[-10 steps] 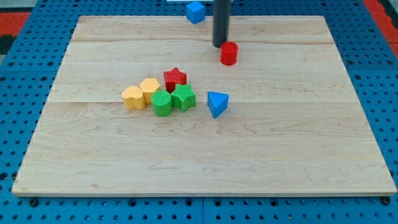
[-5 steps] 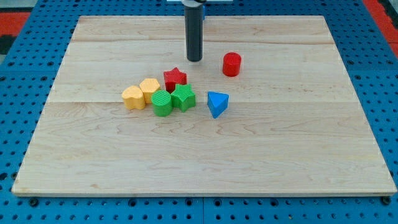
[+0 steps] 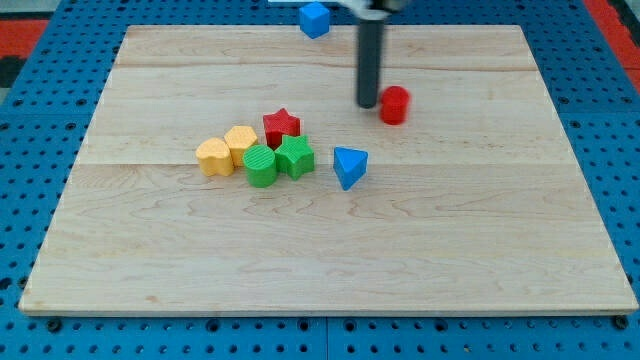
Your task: Push the red circle towards the right center
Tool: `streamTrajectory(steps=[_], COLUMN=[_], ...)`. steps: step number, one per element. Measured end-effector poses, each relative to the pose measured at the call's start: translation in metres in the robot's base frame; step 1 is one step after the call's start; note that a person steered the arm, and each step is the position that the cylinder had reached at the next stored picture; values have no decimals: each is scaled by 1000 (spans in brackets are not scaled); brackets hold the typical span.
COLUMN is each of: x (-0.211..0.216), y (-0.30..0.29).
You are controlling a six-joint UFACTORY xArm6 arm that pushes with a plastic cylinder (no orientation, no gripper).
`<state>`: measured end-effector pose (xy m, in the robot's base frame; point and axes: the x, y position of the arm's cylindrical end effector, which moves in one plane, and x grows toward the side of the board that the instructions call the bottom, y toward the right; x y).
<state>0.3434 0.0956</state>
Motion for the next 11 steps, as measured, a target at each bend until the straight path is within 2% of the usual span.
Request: streamTrajectory(steps=[1,2,3,4,5,6,8,9,10,11], x=[15,10,27,-6,-92,-151,-152,-129,-133,-95], y=[34,51,91,67,31,31,20,-60,-198,-178])
